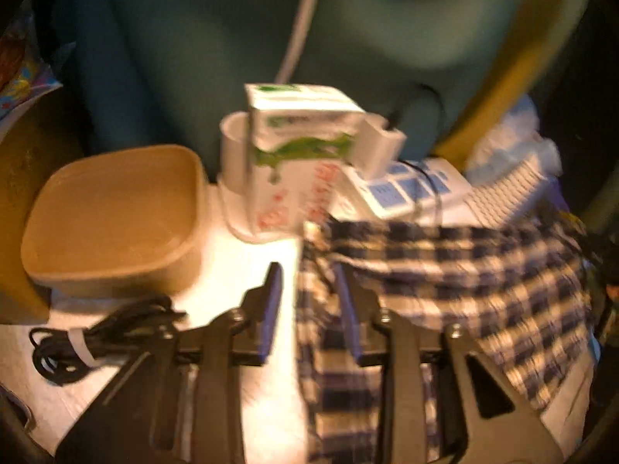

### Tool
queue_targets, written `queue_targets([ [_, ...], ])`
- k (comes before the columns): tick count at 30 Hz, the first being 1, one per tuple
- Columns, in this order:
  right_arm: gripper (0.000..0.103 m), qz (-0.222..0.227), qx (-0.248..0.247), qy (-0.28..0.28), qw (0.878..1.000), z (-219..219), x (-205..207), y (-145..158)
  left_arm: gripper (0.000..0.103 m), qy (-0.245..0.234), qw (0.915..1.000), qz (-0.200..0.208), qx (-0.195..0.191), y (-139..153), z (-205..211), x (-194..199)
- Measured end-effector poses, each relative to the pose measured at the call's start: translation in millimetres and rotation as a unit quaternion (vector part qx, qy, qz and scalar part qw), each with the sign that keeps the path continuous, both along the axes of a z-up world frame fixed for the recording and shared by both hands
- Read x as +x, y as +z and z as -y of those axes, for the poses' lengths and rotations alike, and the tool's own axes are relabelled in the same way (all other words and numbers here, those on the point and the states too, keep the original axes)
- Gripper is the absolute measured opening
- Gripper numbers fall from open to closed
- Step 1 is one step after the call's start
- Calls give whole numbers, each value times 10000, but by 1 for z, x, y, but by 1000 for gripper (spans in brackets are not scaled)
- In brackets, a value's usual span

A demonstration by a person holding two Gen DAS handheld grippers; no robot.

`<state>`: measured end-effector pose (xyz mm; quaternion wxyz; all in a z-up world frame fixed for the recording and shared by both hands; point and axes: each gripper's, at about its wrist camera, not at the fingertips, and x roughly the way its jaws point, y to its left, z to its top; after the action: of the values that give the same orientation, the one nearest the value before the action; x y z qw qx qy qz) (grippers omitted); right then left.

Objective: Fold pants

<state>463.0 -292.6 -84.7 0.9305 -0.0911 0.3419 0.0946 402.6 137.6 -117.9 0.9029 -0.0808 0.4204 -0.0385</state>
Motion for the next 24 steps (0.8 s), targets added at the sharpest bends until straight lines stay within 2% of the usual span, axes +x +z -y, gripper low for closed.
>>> queue_targets([
  [2,80,133,-22,61,9999,-3,-10,9,43,-174,9998,-43,-95,-2,7,-6],
  [4,80,228,-18,76,9997,-3,-22,17,47,-297,9994,-175,-90,-9,15,-8],
  [7,80,333,55,48,9994,2,-39,26,52,-402,9991,-119,36,-12,27,-3],
  [10,80,362,140,-82,9992,15,-57,29,52,-476,9979,-143,407,-15,40,13],
  [13,80,311,180,-147,9992,24,-66,25,52,-587,9964,-198,578,-21,46,27],
  [14,80,245,186,-162,9994,27,-68,21,50,-580,9963,-197,605,-24,45,31],
  [15,80,197,180,-156,9995,28,-68,18,41,-417,9958,-340,744,-31,44,37],
  [16,80,131,163,-145,9997,29,-68,12,13,-346,9950,-459,820,-37,41,38],
  [17,80,81,150,-134,9998,28,-68,8,12,-347,9943,-532,859,-43,41,40],
  [20,80,-121,121,-74,9998,24,-61,-8,12,-209,9942,-354,990,-44,38,36],
  [22,80,-226,100,-134,9996,23,-53,-16,12,236,9891,-274,1428,-44,29,33],
  [23,80,-220,74,-191,9995,23,-51,-18,12,450,9871,-304,1509,-44,21,30],
  [24,80,-190,73,-204,9996,23,-51,-17,12,654,9876,-397,1374,-43,8,26],
])
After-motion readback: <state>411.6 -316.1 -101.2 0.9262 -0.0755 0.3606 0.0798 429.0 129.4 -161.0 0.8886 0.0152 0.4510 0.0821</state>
